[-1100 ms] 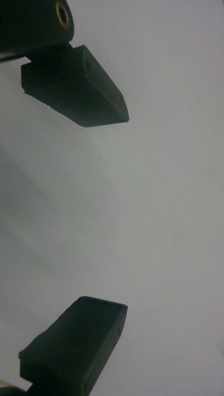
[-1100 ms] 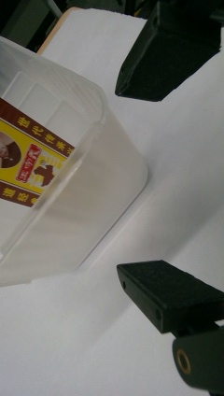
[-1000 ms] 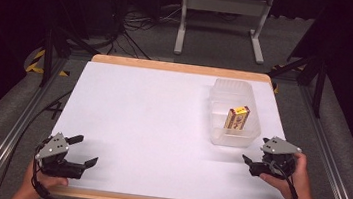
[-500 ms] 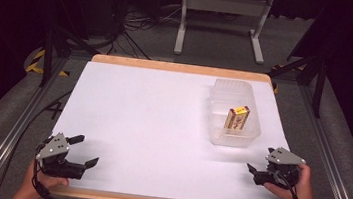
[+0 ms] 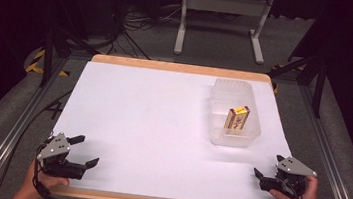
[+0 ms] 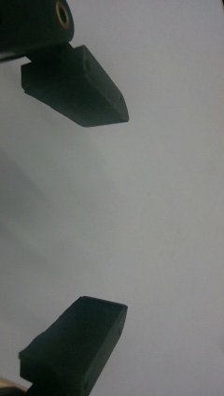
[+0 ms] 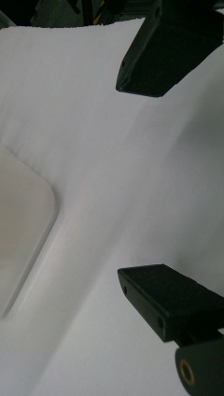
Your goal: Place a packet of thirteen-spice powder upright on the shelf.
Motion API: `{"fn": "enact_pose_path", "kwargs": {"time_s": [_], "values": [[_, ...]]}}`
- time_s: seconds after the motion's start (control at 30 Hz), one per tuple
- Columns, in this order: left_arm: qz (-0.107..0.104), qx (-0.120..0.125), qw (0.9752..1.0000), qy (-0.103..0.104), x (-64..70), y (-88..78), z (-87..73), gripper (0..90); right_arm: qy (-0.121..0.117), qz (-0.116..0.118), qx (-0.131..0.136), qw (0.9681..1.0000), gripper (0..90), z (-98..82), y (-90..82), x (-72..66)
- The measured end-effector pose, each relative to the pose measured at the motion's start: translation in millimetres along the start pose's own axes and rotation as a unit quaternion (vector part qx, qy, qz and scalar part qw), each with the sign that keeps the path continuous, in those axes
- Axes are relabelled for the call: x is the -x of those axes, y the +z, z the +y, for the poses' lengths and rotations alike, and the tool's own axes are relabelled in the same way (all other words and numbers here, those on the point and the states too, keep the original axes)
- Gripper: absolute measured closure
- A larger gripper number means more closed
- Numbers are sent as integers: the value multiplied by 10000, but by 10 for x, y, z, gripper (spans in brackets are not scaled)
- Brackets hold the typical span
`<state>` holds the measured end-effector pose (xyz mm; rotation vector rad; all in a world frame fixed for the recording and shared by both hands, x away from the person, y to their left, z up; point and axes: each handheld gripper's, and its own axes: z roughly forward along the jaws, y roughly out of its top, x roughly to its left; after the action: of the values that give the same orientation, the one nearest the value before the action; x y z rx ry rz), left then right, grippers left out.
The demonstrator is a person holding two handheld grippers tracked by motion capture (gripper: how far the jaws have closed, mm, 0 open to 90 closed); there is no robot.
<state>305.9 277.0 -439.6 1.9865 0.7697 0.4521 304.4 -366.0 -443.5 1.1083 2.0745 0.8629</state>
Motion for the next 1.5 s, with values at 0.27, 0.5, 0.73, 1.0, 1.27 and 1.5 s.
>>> {"fn": "enact_pose_path", "kwargs": {"time_s": [0.27,0.5,0.73,1.0,1.27,1.5], "values": [[6,-4,10000,-18,14,35,14,85,63,-184,184,9996,97,-14,-63,19],[-72,-47,10000,41,20,57,10,84,343,-473,482,9971,97,-34,-190,82],[-34,-72,10000,15,3,57,1,84,150,-579,344,9976,98,-12,-155,30],[-29,-132,9999,102,7,74,7,84,112,-611,332,9975,99,-15,-152,21],[2,-135,9999,56,-3,75,6,84,153,-543,323,9979,100,-17,-127,5],[-12,-79,10000,5,-4,76,11,84,202,-698,417,9965,100,1,-153,1]]}}
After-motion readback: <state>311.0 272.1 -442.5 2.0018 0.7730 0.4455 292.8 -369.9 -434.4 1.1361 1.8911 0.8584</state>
